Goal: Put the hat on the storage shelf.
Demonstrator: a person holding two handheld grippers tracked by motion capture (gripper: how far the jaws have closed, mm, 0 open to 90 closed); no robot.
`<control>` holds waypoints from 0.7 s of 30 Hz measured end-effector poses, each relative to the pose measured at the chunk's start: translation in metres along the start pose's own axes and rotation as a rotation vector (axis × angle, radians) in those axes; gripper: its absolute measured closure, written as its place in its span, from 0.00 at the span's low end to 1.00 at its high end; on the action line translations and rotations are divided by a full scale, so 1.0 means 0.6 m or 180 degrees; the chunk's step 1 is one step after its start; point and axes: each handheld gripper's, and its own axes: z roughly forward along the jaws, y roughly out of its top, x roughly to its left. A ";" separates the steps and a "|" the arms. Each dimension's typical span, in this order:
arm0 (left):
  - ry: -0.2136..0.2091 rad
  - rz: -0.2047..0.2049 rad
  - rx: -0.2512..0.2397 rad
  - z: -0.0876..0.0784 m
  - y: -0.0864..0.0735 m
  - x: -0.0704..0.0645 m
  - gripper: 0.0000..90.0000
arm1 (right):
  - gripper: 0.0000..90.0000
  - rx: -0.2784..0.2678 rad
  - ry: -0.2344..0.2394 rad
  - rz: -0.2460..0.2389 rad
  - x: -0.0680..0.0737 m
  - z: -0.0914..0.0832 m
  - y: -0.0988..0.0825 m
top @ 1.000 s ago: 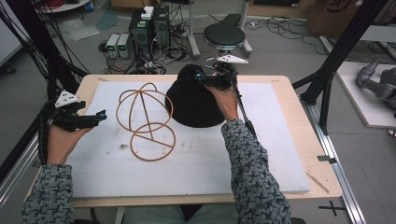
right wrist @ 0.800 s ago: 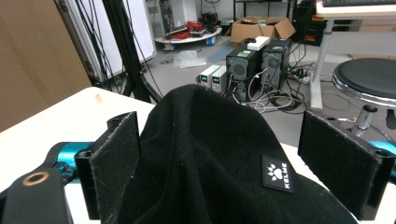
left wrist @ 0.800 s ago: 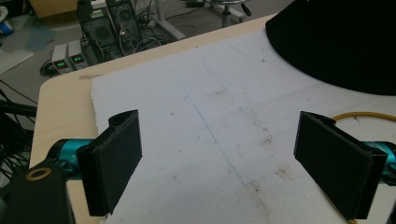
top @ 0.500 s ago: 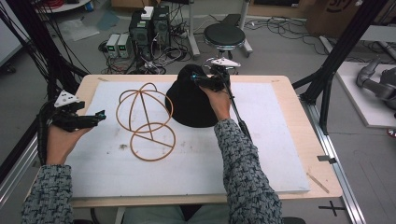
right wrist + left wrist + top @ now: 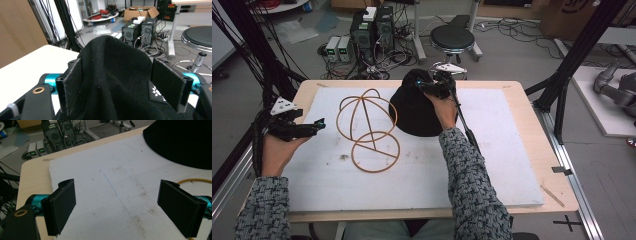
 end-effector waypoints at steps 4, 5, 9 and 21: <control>0.0004 -0.0013 -0.0007 0.000 0.000 0.000 0.17 | 0.39 0.0085 -0.0025 -0.0086 0.002 0.005 -0.004; 0.0002 -0.0013 -0.0008 0.000 0.000 0.000 0.17 | 0.41 0.0084 -0.0028 -0.0102 0.003 0.006 -0.005; 0.0005 -0.0010 -0.0005 0.000 0.000 0.000 0.17 | 0.54 0.0096 -0.0016 -0.0138 0.005 0.007 -0.005; 0.0008 -0.0017 0.0003 0.000 -0.002 0.003 0.17 | 0.85 0.0077 -0.0024 -0.0283 0.014 0.004 -0.001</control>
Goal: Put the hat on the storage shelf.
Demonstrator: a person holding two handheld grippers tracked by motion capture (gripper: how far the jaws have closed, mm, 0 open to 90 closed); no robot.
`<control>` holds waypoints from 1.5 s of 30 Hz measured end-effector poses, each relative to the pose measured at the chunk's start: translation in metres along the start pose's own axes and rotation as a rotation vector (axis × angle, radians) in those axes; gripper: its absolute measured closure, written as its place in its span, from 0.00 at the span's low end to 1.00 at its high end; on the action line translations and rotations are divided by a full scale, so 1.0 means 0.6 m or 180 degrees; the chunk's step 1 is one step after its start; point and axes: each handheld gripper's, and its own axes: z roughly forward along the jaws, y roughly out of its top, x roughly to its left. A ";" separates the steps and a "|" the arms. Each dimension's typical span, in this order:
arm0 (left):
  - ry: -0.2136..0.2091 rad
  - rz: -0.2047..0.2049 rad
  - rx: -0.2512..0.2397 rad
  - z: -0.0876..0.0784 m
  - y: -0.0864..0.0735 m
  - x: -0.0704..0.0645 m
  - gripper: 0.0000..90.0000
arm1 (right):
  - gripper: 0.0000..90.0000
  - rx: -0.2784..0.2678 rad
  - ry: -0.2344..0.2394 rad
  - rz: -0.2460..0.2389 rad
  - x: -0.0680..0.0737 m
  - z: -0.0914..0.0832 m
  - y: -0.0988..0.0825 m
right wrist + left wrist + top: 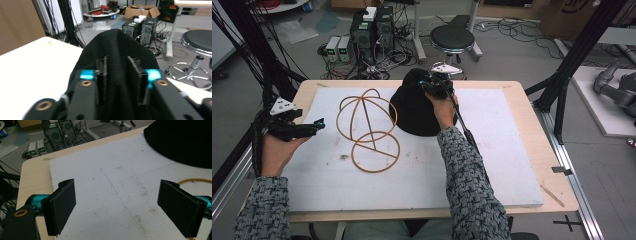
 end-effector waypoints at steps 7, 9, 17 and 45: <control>0.0009 -0.0010 -0.0006 0.000 0.000 0.002 0.17 | 0.93 -0.0067 -0.0114 -0.0172 0.000 -0.011 0.009; 0.0014 -0.0015 -0.0007 0.000 -0.001 0.002 0.17 | 0.95 -0.0116 -0.0128 -0.0156 -0.003 -0.017 0.014; 0.0027 -0.0020 0.0013 -0.001 -0.002 0.005 0.17 | 0.96 -0.0488 -0.0125 -0.0133 -0.018 -0.066 0.050; 0.0009 -0.0043 0.0035 0.003 -0.007 0.008 0.17 | 0.98 -0.1142 0.0321 -0.0234 -0.045 -0.202 0.192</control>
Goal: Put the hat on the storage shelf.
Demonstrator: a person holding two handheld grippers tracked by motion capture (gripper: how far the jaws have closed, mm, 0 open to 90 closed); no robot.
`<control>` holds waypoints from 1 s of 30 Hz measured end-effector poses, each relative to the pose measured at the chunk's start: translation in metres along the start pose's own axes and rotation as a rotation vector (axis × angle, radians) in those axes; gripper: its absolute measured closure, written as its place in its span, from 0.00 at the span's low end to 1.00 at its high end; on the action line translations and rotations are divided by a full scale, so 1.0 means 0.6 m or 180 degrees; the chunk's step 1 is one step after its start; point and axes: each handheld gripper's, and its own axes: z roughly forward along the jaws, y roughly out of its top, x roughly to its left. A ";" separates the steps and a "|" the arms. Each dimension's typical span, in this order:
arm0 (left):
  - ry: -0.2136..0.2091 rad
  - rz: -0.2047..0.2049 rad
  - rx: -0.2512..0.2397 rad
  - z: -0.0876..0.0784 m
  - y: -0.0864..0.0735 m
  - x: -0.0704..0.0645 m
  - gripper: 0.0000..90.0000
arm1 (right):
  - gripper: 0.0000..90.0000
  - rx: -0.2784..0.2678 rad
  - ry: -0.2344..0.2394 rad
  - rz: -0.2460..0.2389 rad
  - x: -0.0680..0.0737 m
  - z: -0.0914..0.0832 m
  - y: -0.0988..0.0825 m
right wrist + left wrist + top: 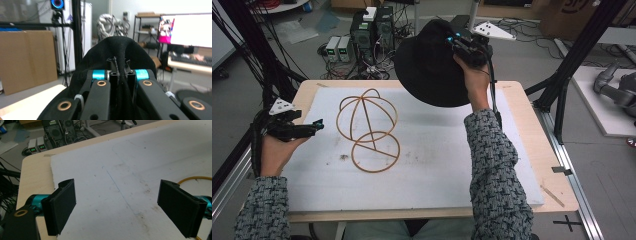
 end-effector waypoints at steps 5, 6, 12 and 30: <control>0.0001 -0.0004 0.0003 -0.001 -0.001 0.003 0.17 | 0.98 -0.0181 0.0219 0.0081 0.008 -0.006 0.023; -0.0004 -0.0002 0.0003 -0.001 -0.002 0.003 0.17 | 0.98 -0.0181 0.0219 0.0081 0.008 -0.006 0.023; 0.0014 -0.0012 0.0006 -0.002 -0.004 0.006 0.17 | 0.98 -0.0363 0.0589 0.0059 0.037 -0.010 0.057; 0.0022 -0.0018 0.0006 -0.002 -0.005 0.007 0.17 | 0.98 -0.0342 0.1542 -0.0148 0.146 0.010 0.092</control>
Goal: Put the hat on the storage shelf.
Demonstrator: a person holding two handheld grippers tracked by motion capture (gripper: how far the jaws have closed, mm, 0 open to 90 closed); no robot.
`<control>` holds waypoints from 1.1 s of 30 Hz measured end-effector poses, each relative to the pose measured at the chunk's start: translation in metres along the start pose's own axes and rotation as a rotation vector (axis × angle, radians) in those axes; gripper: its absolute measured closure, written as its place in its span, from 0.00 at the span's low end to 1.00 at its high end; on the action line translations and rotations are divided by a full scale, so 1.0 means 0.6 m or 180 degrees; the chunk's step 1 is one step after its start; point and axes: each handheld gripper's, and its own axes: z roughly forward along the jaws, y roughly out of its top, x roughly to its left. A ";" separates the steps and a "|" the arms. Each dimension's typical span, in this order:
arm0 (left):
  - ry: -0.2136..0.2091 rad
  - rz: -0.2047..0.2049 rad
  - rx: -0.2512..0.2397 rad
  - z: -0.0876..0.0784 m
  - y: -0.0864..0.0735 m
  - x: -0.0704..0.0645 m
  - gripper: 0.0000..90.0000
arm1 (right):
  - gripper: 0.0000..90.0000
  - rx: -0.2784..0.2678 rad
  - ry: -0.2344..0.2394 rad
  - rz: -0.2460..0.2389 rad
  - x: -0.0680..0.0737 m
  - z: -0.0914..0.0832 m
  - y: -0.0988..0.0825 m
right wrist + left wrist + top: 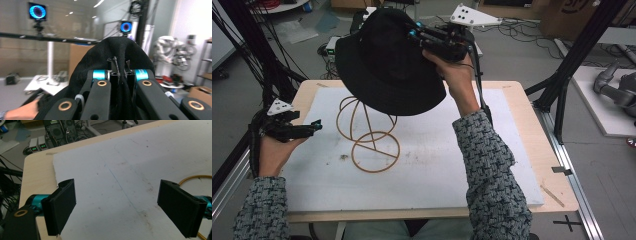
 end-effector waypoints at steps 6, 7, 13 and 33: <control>0.0006 -0.0007 -0.0015 -0.003 0.000 0.002 0.17 | 0.98 0.0180 0.0308 -0.0068 0.028 0.031 -0.006; 0.0007 -0.0004 -0.0009 -0.003 0.000 0.002 0.17 | 0.98 0.0212 0.0351 -0.0091 0.032 0.035 -0.008; 0.0015 -0.0001 0.0000 -0.003 0.000 0.004 0.17 | 0.98 0.0358 0.0620 -0.0091 0.051 0.061 -0.022; 0.0046 -0.0021 0.0002 -0.005 -0.003 0.009 0.17 | 0.98 0.0726 0.1080 0.0049 0.065 0.103 -0.069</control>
